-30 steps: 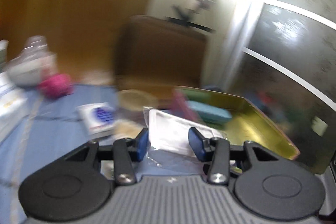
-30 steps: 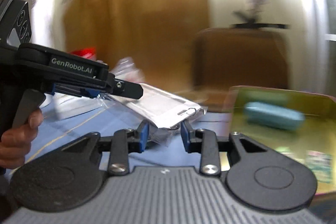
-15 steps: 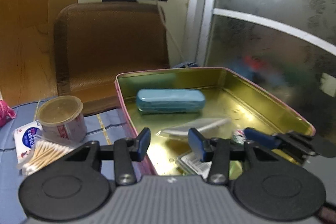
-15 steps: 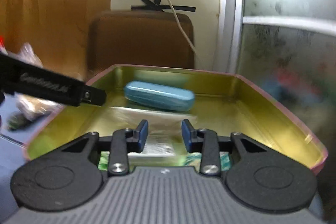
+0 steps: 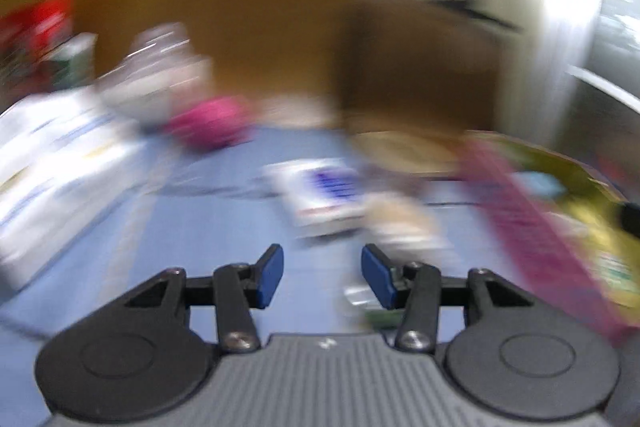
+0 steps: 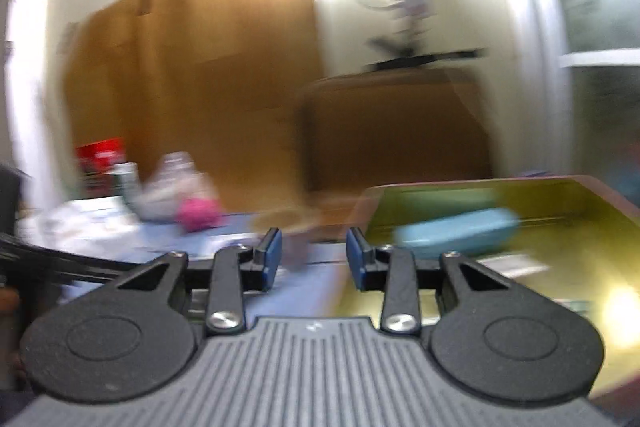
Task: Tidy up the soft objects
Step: 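Grasp the pink knitted cloth with the right gripper, then lower the pink cloth into the pink tin and open the gripper, then grasp the bag of cotton swabs with the right gripper, then carry the cotton swab bag into the pink tin and release it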
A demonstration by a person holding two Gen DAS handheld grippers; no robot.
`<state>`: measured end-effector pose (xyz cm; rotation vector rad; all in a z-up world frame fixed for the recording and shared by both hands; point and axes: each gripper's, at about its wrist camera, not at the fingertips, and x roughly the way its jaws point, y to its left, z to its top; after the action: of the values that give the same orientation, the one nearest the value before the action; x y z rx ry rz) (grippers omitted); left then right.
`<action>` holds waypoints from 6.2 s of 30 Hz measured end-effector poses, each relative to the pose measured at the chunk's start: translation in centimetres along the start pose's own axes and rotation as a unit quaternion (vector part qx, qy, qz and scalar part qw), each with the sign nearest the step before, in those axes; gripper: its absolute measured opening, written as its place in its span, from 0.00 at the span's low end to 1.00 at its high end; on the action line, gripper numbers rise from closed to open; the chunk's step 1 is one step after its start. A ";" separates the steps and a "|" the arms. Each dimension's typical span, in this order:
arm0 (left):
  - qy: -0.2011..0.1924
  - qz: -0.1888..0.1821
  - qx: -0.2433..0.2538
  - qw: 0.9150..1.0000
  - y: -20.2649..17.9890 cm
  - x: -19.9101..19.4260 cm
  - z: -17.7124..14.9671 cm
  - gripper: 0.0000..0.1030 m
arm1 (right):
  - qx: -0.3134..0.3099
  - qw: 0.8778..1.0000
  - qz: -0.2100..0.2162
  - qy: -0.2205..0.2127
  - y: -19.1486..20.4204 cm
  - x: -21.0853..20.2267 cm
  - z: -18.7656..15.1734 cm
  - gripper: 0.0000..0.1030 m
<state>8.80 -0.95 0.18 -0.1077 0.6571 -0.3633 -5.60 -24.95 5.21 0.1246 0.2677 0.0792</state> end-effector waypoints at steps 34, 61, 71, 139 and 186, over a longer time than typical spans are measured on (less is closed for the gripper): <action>-0.096 0.105 -0.096 0.985 11.6 -2.7 -0.9 0.45 | -0.023 0.967 0.152 0.201 15.7 22.8 0.8 0.35; -0.015 -0.103 -0.014 0.995 2.5 -6.7 -2.8 0.65 | -0.109 0.978 0.124 0.130 9.0 1.6 -7.6 0.67; 0.048 -0.175 0.007 0.983 -1.9 -5.1 -3.9 0.30 | -0.077 0.982 0.114 0.128 7.8 1.8 -7.4 0.46; -0.047 -0.026 -0.109 0.993 7.7 -2.4 -3.5 0.41 | -0.025 0.980 0.136 0.142 10.0 6.7 -4.8 0.58; 0.058 -0.226 0.123 0.965 -23.4 0.5 -0.4 0.36 | 0.032 0.983 -0.179 0.016 -11.5 -3.6 -3.0 0.66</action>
<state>1.98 -22.87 4.54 0.0021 0.6966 -0.8947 -9.19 -36.38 1.79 0.1375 0.3213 -0.2861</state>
